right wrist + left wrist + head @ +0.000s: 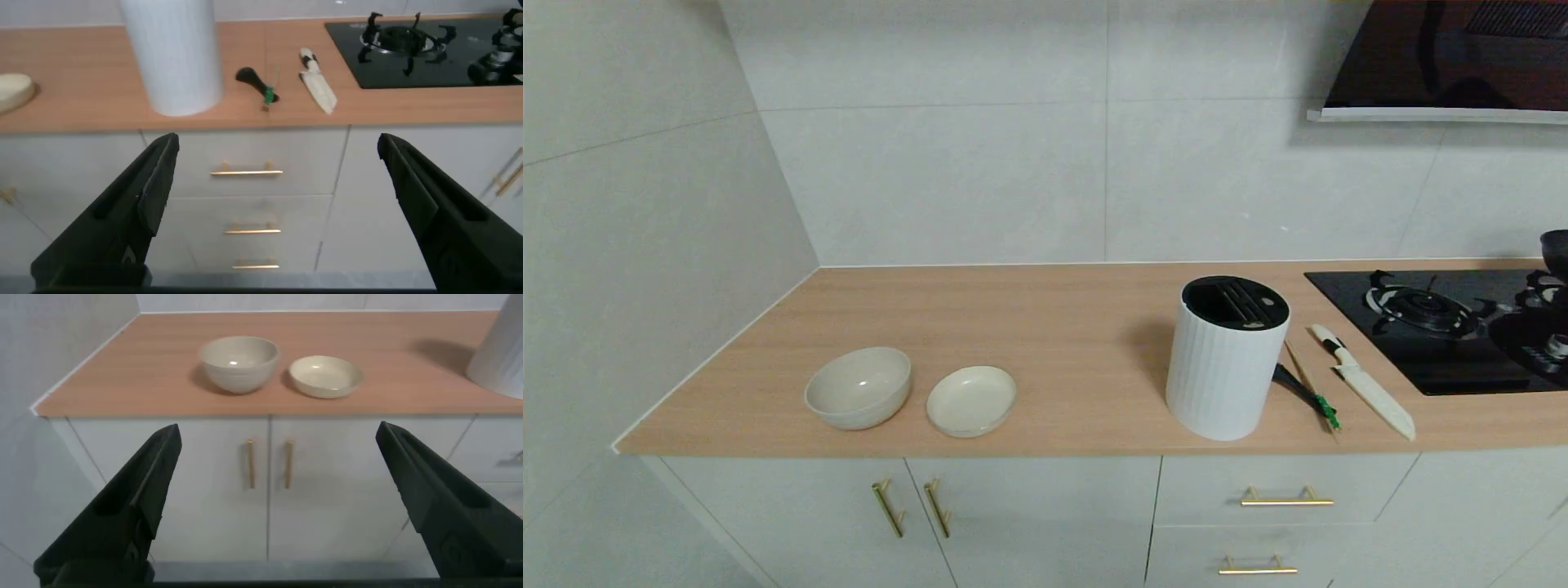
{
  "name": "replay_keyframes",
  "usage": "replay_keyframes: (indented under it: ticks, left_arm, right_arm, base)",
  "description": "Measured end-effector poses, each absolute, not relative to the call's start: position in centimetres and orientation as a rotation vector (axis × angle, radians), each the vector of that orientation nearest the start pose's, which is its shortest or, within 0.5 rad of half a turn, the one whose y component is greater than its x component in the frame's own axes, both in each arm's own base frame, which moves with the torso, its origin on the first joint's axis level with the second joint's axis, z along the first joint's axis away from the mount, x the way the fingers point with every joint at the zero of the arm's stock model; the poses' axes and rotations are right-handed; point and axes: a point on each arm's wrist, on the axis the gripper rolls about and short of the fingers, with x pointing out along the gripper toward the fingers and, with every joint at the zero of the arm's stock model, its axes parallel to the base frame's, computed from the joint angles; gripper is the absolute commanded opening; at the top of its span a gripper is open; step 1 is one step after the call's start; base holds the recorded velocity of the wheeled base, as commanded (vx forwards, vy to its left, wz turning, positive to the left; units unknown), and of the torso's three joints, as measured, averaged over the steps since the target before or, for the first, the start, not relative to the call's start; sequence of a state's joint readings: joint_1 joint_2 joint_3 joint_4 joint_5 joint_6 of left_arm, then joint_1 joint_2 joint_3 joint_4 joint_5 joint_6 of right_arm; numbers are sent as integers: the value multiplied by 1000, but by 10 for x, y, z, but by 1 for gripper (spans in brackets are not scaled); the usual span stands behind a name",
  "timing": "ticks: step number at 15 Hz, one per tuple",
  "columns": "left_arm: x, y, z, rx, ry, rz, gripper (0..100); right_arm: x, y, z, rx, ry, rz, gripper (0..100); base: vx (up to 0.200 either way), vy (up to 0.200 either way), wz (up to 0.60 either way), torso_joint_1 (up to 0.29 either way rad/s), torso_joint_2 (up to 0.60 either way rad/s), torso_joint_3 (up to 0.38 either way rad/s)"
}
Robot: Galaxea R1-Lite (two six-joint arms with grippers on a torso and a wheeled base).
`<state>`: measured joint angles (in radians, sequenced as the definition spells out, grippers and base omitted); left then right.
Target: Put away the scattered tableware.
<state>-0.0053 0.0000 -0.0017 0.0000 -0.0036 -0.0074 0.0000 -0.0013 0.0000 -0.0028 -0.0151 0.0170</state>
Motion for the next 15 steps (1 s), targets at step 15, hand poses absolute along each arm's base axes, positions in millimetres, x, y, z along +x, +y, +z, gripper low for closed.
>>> replay_keyframes:
  ticks: [15]
  left_arm:
    - [-23,0,76,-7,-2,-9,100]
  right_arm:
    - [-23,0,76,17,-4,-15,100]
  base:
    - [0,200,0,3,1,3]
